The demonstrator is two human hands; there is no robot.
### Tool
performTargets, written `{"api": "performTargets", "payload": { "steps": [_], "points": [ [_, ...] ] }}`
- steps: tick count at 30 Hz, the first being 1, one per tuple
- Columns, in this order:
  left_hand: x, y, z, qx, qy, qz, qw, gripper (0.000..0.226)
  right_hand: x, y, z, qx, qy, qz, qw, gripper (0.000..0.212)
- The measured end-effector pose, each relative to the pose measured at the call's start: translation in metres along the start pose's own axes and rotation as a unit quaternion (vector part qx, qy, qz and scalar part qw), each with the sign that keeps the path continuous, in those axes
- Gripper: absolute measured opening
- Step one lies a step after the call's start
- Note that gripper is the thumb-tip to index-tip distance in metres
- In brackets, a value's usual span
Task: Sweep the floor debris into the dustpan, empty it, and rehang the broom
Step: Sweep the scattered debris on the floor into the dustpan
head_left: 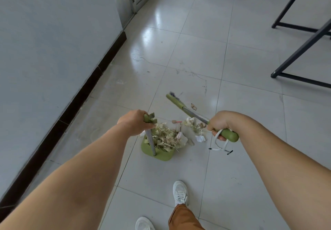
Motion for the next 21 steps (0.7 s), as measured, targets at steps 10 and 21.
{"api": "performTargets", "payload": {
  "steps": [10, 21],
  "points": [
    [-0.007, -0.006, 0.004, 0.035, 0.025, -0.027, 0.999, 0.027, 0.015, -0.034, -0.011, 0.344, -0.012, -0.088, 0.935, 0.019],
    [-0.007, -0.015, 0.001, 0.051, 0.023, -0.026, 0.998, 0.027, 0.039, 0.006, -0.022, 0.602, 0.064, -0.061, 0.794, 0.023]
  ]
}}
Point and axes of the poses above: each hand's wrist, its own x-axis towards the middle knuckle, its own z-axis out of the back of the hand, y = z × x, the point moved 3 cm from there along x, towards the middle knuckle, and after that the axes turned 2 degrees about -y, right-handed, at the moved point
